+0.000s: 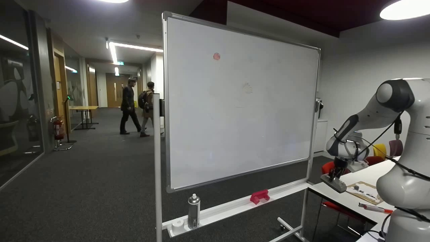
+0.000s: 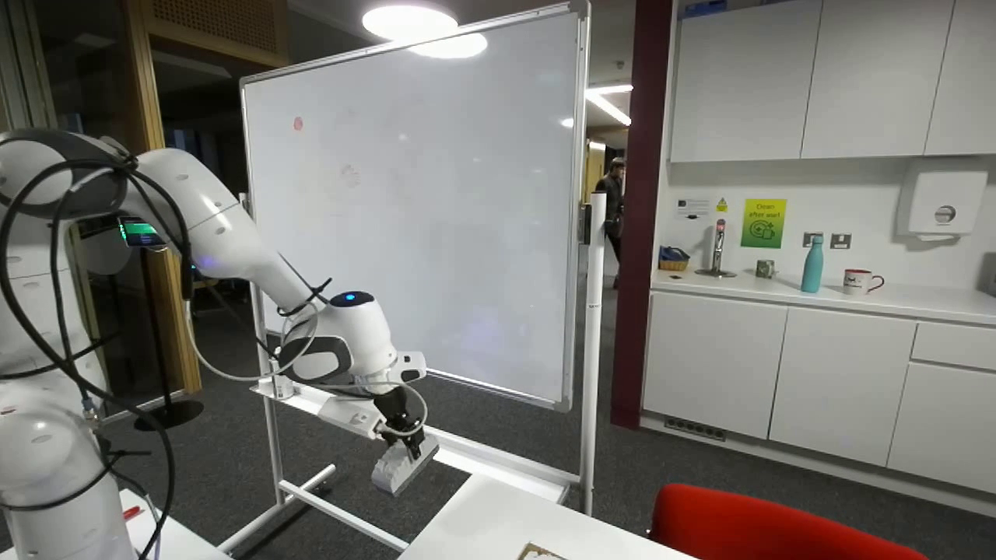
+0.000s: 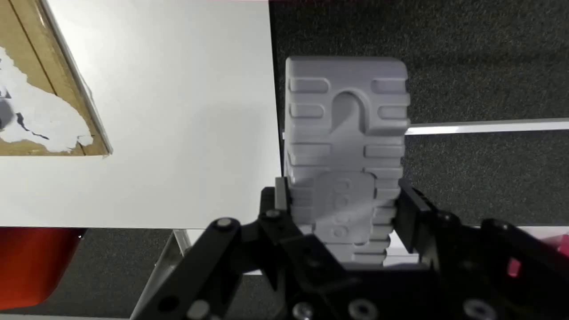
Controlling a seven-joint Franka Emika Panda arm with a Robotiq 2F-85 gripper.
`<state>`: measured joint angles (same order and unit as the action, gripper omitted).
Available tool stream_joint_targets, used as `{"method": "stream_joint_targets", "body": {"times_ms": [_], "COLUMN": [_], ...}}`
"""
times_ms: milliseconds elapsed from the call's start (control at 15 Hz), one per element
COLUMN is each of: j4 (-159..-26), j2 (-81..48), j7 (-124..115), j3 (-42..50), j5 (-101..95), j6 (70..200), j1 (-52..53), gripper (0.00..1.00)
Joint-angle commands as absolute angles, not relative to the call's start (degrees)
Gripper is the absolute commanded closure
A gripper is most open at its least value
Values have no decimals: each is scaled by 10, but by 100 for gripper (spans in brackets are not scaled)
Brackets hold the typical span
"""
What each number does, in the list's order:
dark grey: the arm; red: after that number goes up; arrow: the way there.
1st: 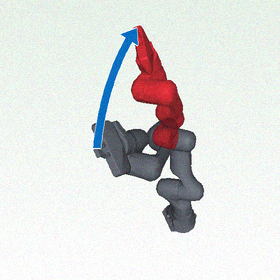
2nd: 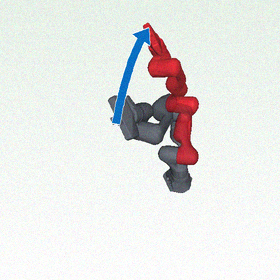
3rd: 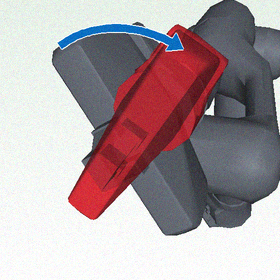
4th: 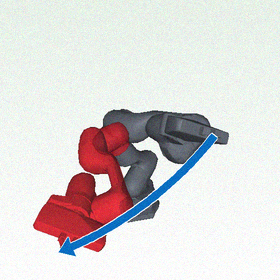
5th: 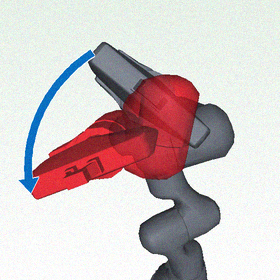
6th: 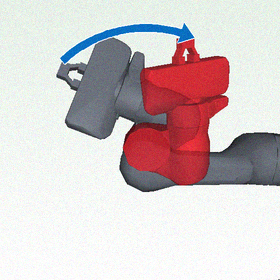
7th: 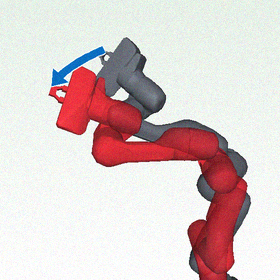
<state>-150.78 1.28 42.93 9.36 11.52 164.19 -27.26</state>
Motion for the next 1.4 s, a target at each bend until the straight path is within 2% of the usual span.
{"method": "stream_joint_targets", "body": {"times_ms": [0, 133, 200, 467, 800, 867, 1333], "j4": [-1611, -1633, -1590, -1608, -1586, -1586, -1587], "j2": [145, 212, 211, 325, 345, 337, 339], "j7": [297, 193, 151, 6, -32, -32, -34], "j3": [74, 22, 4, -22, -22, -15, -12], "j5": [-36, -136, -164, -271, -267, -278, -275], "j6": [1663, 1614, 1570, 1439, 1358, 1366, 1365], "j1": [-280, -322, -320, -275, -209, -213, -201], "gripper": [68, 68, 68, 68, 68, 43, 43]}}
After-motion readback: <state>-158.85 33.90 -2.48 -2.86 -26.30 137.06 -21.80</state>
